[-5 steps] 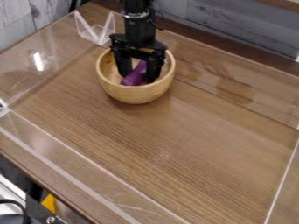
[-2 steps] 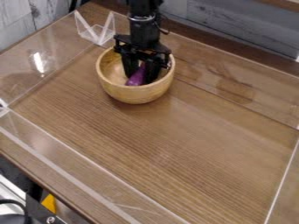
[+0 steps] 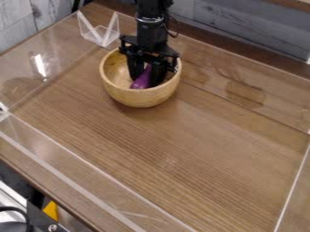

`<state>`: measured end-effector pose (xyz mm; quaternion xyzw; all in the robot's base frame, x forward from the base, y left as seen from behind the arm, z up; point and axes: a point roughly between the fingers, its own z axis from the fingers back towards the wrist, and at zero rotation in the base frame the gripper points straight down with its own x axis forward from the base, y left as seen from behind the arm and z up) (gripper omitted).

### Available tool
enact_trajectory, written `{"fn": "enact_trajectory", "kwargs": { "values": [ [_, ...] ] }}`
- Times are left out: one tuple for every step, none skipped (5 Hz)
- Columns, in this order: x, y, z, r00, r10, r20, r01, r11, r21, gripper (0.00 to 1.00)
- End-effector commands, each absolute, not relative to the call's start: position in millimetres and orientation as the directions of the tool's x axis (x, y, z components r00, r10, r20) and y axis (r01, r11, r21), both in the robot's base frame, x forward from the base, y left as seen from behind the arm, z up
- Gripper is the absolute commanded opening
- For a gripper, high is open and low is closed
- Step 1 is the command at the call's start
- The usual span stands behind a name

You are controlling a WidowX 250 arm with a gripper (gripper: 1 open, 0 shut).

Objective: Remove the purple eggplant from inside the brown bowl and put it on the table

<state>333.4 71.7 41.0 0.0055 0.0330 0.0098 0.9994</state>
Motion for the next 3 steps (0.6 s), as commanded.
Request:
{"fn": "enact_trajectory", "kwargs": {
  "values": [
    [343, 68, 79.5, 0.999, 0.002, 0.037, -0.003, 1.0, 0.022, 0.0],
    [342, 66, 89.3, 0.999, 0.002, 0.049, -0.003, 1.0, 0.014, 0.0],
    [339, 60, 102.6, 0.998, -0.01, 0.066, 0.01, 1.0, -0.002, 0.0]
  ]
}}
